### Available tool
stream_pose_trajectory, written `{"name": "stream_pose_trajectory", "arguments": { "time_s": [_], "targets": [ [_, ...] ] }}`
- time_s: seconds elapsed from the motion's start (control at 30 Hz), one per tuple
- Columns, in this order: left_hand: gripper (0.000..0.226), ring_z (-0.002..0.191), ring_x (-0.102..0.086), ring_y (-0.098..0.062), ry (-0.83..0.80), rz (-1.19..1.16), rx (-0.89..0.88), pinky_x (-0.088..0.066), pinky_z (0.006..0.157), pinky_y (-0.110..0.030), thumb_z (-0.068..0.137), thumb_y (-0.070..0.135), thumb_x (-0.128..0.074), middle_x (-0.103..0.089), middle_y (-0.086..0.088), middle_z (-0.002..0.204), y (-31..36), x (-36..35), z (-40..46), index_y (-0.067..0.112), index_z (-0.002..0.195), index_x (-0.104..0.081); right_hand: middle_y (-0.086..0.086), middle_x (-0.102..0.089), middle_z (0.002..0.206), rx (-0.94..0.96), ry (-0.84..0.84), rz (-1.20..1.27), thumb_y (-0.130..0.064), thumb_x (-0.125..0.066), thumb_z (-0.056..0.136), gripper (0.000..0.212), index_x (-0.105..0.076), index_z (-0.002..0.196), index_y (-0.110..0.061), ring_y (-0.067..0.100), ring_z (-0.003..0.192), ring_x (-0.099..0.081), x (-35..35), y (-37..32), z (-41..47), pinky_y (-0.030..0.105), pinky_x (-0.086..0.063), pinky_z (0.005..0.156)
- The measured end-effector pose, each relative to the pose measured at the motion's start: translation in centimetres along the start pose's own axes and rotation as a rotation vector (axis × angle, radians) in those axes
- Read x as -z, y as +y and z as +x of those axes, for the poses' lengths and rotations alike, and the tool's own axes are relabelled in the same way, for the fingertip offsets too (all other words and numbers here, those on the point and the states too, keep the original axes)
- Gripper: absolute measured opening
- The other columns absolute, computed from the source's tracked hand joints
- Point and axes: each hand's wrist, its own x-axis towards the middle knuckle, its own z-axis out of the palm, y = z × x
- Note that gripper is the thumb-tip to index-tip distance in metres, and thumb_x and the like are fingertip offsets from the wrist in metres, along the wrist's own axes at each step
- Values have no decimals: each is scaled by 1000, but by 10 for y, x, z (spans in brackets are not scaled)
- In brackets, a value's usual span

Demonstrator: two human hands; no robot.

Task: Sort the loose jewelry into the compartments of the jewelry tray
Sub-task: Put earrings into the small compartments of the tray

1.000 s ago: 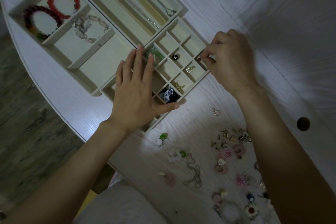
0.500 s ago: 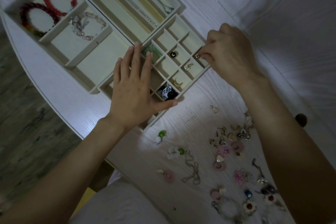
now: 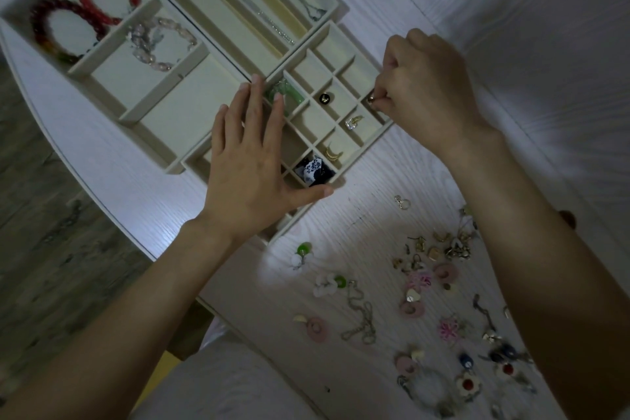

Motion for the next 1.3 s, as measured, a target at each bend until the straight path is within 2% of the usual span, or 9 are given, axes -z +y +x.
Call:
{"name": "stream_pose_trajectory", "arguments": {
  "time_s": [0.17,0.3,0.57,0.73,0.83,0.9,1.0,1.13,1.3],
  "targets": [
    [120,143,-14,-40,-12,2,-1,-7,115,-51,69,90,-28,-16,-26,155,0,1,0,-2,146,-29,14,-54,80,-18,21,84,-7,-79,70,14,-69,73,2,33,74,-50,5,2,-5,31,-28,61],
    [121,143,-14,-40,-11,-5,1,-7,115,-51,70,92,-23,-16,-25,155,0,2,1,-2,146,-30,10,-54,88,-144,10,226,-8,-67,83,6,-66,86,-3,23,77,-42,3,5,-11,27,-22,62],
    [120,143,-15,-40,4,-7,-7,-12,115,-54,71,92,-23,-18,-26,154,0,1,1,-3,145,-31,12,-58,81,-100,16,154,-10,-79,71,12,-72,76,-2,32,75,-53,3,-1,-8,29,-29,60],
    [120,143,-15,-41,3,0,-10,-11,115,-54,71,91,-23,-18,-27,154,0,1,1,-2,145,-31,6,-56,88,-122,-30,166,-11,-62,82,10,-68,88,-5,21,78,-42,-1,1,-4,23,-18,64],
    [120,143,-15,-40,5,-1,-9,-10,115,-53,71,92,-24,-18,-26,154,1,1,1,-2,146,-31,10,-59,83,-62,-15,163,-5,-73,74,6,-73,80,-5,30,77,-52,2,1,-5,29,-25,63],
    [120,143,-14,-40,3,0,-6,-9,115,-51,71,92,-24,-17,-26,154,0,1,1,-2,146,-31,11,-61,84,-117,-20,209,-3,-75,74,7,-73,81,-6,31,80,-54,3,-1,-5,29,-27,64],
    [120,143,-13,-40,1,6,-6,-8,115,-51,70,91,-25,-17,-26,155,0,1,1,-2,146,-31,7,-64,90,-223,-17,323,-3,-73,78,7,-73,83,-9,23,82,-56,-1,-4,-6,26,-30,64],
    [120,143,-13,-39,-3,5,-4,-7,116,-50,70,91,-25,-16,-25,155,0,1,1,-2,146,-31,0,-62,86,-348,-9,450,-7,-74,78,9,-73,84,-14,9,79,-47,0,-3,-9,23,-32,65],
    [118,143,-14,-40,12,-5,-12,-9,115,-52,72,90,-26,-17,-26,154,0,1,1,-2,145,-31,6,-68,90,-319,19,385,-16,-75,79,12,-74,91,-12,21,87,-59,0,-7,-12,25,-34,66]
  ]
}}
